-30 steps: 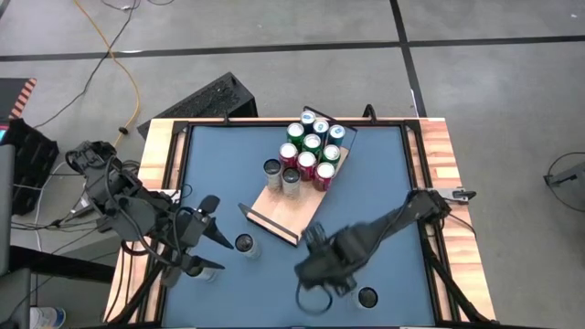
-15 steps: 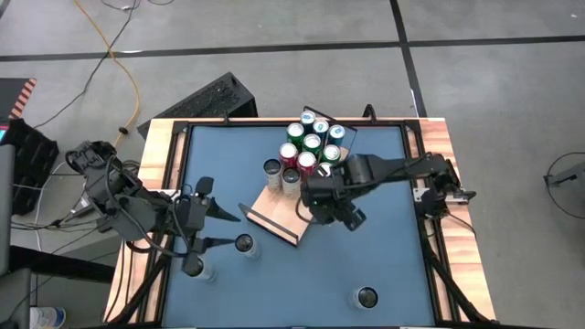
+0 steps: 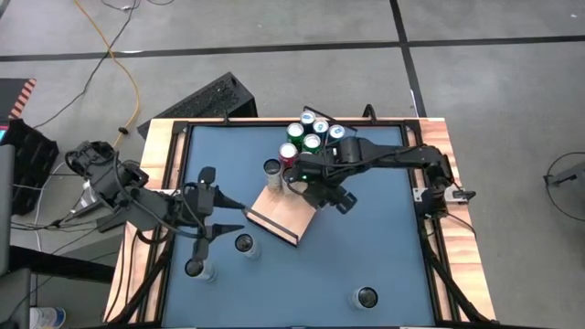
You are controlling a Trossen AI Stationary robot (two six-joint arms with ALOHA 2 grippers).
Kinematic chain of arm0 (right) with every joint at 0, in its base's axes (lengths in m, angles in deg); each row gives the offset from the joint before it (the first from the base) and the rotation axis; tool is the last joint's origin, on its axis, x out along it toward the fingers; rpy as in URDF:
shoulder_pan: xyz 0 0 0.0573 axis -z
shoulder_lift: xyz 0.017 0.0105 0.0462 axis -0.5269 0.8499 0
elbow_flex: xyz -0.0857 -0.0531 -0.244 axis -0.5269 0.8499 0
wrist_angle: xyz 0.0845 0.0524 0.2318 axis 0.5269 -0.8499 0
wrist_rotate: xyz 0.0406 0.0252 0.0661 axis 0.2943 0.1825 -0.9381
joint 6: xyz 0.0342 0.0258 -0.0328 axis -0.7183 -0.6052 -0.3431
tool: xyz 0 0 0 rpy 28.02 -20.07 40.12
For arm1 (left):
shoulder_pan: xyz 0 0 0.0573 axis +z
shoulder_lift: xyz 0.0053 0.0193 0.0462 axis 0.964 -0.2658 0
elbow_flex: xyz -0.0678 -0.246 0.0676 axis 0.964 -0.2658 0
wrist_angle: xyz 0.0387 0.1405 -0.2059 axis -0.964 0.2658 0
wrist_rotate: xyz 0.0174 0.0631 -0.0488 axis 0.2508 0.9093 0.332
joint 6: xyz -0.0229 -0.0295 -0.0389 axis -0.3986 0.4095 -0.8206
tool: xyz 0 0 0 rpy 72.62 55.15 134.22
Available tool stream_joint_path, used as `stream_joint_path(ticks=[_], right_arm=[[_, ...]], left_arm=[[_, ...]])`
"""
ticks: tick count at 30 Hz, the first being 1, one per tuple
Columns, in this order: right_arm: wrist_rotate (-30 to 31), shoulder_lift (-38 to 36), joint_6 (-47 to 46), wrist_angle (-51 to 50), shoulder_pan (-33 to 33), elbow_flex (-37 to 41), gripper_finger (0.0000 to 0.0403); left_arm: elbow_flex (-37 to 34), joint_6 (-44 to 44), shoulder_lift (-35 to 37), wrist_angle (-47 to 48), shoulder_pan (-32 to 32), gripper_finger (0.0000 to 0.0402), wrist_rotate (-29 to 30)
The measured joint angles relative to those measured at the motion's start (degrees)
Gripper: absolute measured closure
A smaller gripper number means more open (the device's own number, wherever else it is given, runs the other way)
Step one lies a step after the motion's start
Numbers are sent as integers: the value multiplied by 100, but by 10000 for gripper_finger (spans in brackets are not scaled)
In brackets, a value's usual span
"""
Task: Place canned beverage on shelf
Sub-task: Put the right white yellow soda can on the shelf aligned with the other white yellow soda cans
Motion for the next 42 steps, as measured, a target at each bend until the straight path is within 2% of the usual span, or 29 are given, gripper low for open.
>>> stream_joint_path(ticks=[10,20,42], right_arm=[[-96,618,-672,-9,-31,-7,178],[-97,654,-1060,194,108,4,178],[-203,652,-851,312,219,2,175]], left_arm=[[0,-107,0,138,9,214,0],[0,-372,0,309,9,214,-2],[-1,-222,0,336,9,214,33]])
